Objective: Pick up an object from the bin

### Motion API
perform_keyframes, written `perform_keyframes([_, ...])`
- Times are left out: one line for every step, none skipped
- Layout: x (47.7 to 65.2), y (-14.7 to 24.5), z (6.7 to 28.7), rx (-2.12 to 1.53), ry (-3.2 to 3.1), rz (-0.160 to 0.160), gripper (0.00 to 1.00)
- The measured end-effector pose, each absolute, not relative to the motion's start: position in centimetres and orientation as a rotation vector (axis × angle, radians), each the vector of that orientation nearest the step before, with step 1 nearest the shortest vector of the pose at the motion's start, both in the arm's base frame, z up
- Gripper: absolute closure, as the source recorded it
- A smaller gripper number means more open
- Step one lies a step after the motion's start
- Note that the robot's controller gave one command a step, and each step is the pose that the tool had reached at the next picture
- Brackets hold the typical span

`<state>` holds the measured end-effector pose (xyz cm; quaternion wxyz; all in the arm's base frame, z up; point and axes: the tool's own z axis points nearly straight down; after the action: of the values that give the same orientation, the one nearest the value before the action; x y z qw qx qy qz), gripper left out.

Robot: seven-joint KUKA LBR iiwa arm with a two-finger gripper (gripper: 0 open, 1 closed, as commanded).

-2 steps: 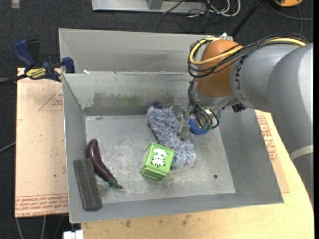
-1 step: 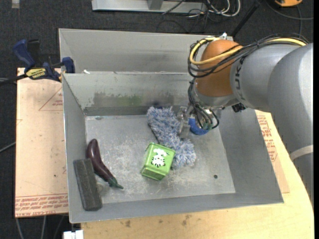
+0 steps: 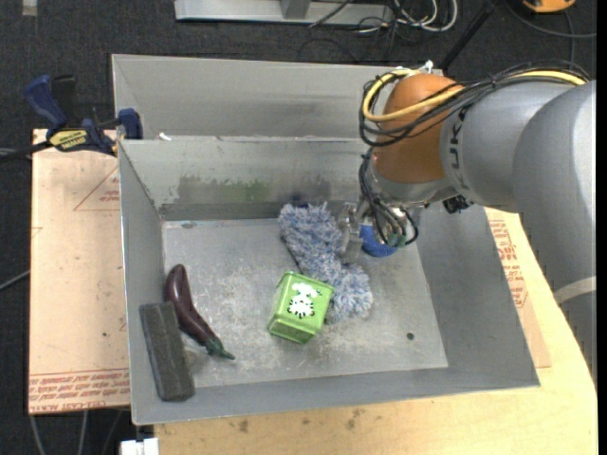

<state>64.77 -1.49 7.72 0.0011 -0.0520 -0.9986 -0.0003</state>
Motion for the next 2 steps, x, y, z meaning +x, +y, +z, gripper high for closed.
perform_keyframes([64.7,-1.5,9.7,-0.163,-3.133,-0.001,1.00])
perform_keyframes([65.0,-1.5,11.1,-0.162,-3.144,-0.002,1.00])
